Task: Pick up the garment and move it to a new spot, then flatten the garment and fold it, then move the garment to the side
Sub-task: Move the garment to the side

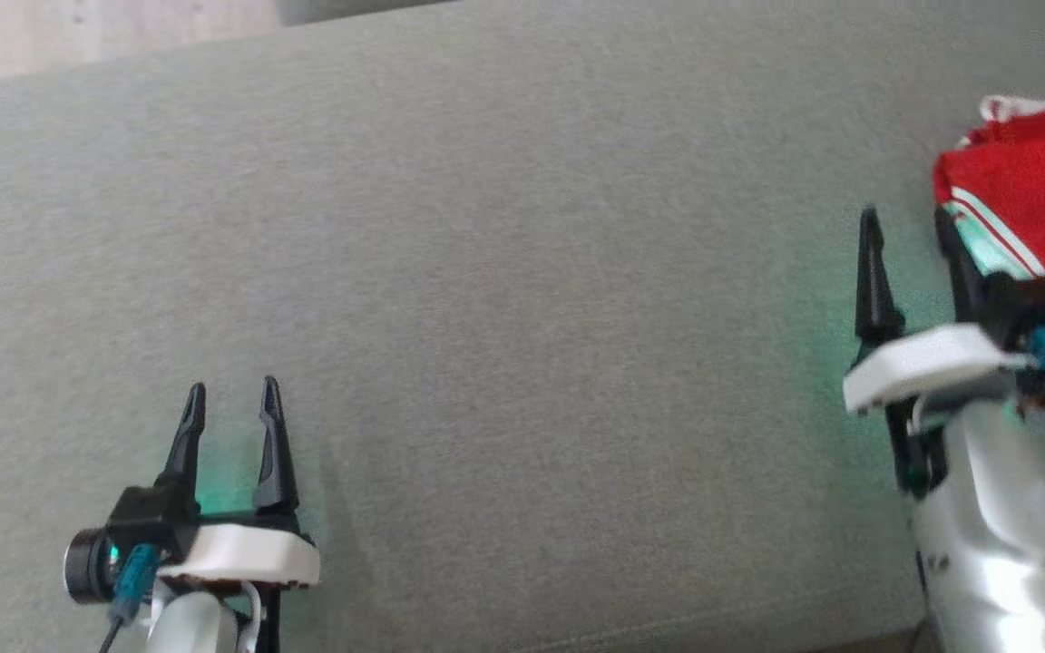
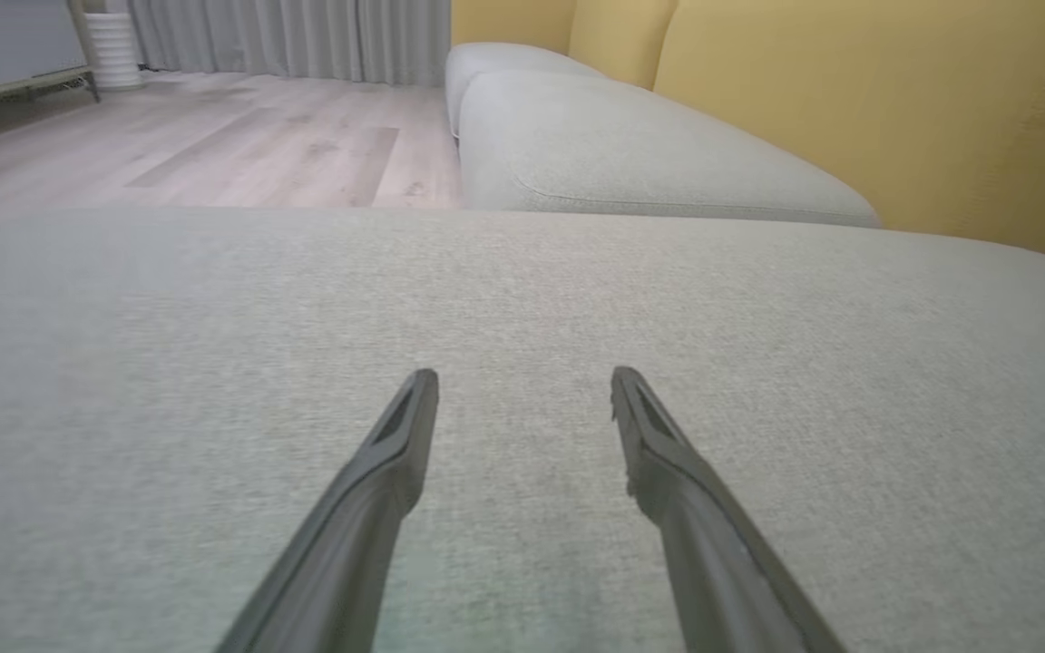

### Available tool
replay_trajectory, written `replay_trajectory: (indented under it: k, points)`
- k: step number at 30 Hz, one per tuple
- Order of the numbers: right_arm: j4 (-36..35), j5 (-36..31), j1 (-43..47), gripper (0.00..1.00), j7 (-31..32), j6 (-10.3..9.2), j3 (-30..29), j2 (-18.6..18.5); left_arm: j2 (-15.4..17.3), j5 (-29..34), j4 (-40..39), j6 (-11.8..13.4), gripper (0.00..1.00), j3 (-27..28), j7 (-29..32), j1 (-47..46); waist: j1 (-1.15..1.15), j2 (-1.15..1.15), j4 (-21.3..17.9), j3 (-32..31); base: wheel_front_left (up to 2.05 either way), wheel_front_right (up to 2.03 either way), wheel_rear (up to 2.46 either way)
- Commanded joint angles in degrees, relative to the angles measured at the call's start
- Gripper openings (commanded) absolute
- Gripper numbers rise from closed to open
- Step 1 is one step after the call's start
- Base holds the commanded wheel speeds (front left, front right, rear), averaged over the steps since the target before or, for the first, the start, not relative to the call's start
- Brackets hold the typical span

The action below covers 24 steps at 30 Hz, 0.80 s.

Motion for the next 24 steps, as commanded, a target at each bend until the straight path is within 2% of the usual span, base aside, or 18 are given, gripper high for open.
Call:
replay_trajectory:
  k: [1, 9, 24]
  points:
    - [-2.26, 0.98, 0.1, 1.0, -0.37, -0.04, 1.71, 0.46, 0.32, -0.35, -1.65, 0.37, 1.0, 1.84, -0.29, -0.4, 0.0, 0.0, 1.97, -1.52, 0.0, 0.0, 0.0]
    - [-2.46, 4.82, 6.35, 1.0, -0.37, -0.04, 5.07, 0.49, 0.32, -1.28, -1.29, 1.96, 1.0, 2.3, -0.29, 1.29, 0.0, 0.0, 4.71, -4.23, 0.0, 0.0, 0.0]
    - [-1.91, 7.58, 10.07, 1.0, -0.37, -0.04, 8.9, 0.5, 0.31, -2.27, -0.92, 2.93, 1.0, 3.0, -0.29, 4.04, 0.0, 0.0, 6.51, -9.16, 0.0, 0.0, 0.0]
